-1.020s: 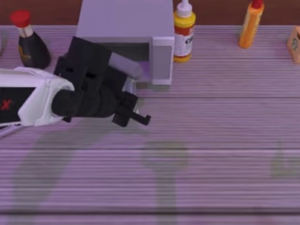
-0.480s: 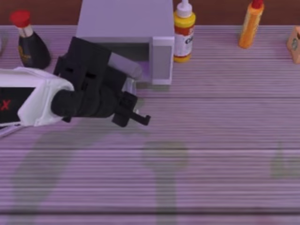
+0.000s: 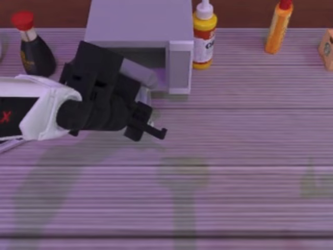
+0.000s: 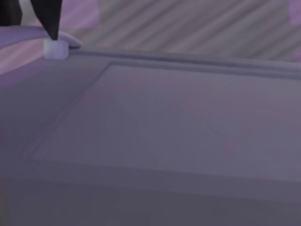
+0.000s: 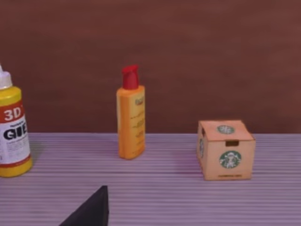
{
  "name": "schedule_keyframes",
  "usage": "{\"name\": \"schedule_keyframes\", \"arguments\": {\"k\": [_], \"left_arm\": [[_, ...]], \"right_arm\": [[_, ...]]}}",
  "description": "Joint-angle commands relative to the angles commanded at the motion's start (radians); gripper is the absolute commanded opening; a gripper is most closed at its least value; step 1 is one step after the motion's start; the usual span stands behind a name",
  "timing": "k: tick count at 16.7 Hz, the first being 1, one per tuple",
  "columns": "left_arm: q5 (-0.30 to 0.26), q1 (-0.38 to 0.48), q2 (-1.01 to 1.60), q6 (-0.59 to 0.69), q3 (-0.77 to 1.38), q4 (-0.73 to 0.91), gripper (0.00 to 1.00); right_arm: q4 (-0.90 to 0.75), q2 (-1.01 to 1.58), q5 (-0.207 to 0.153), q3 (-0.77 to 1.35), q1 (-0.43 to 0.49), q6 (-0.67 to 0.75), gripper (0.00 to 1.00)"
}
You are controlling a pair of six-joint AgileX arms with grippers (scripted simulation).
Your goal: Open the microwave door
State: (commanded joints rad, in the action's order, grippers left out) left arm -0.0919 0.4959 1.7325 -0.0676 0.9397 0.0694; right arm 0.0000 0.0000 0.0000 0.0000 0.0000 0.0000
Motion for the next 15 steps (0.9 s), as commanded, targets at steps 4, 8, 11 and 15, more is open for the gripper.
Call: {"name": "schedule_keyframes", "arguments": {"k": [4, 8, 11, 15], "left_arm": [[0.000, 0.000, 0.000, 0.000, 0.000, 0.000, 0.00], [-0.015, 0.001, -0.002, -0.007, -0.006, 0.003, 0.00], [-0.032, -0.016, -0.014, -0.037, -0.014, 0.002, 0.00], [-0.034, -0.018, -0.014, -0.040, -0.016, 0.003, 0.00]], "right_arm": [[0.000, 0.000, 0.000, 0.000, 0.000, 0.000, 1.00], [0.000, 0.000, 0.000, 0.000, 0.000, 0.000, 1.00], [0.000, 0.000, 0.000, 0.000, 0.000, 0.000, 1.00], [0.000, 0.000, 0.000, 0.000, 0.000, 0.000, 1.00]]}}
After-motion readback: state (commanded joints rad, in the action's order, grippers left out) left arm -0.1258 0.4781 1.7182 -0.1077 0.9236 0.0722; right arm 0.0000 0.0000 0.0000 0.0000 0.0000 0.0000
